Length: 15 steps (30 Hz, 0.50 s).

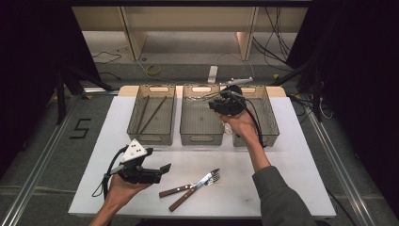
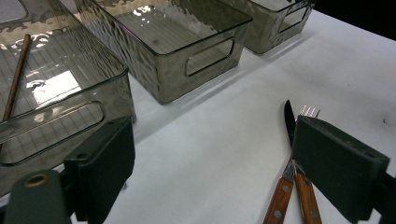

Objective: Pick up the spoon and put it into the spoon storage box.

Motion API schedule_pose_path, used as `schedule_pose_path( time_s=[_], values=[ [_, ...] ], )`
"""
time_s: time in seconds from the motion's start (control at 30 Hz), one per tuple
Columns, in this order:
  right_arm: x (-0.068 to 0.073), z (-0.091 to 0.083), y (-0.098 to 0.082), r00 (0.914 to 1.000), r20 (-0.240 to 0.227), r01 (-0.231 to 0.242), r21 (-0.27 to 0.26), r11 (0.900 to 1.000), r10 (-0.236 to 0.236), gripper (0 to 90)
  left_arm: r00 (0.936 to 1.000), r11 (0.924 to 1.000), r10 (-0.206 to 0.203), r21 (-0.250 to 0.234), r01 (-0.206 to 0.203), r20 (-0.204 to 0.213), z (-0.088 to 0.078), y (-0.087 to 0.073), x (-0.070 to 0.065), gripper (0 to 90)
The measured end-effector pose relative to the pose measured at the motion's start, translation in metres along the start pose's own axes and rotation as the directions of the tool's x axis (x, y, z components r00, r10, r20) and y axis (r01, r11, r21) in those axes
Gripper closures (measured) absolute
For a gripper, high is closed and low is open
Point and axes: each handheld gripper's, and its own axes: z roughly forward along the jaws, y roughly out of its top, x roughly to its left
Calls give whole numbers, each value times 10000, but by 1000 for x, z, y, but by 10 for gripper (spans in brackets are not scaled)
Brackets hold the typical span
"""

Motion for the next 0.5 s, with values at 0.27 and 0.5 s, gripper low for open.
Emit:
schedule_pose_path(
  time_s=[0.27,0.5],
  values=[
    [1,14,8,9999,153,-6,14,10000,6,745,9999,9999,96,43,-96,36,1,1,-2,129],
    [-2,25,10,9995,210,-242,-18,9997,242,744,10000,10000,-18,18,18,60,1,1,-2,129]
  ],
)
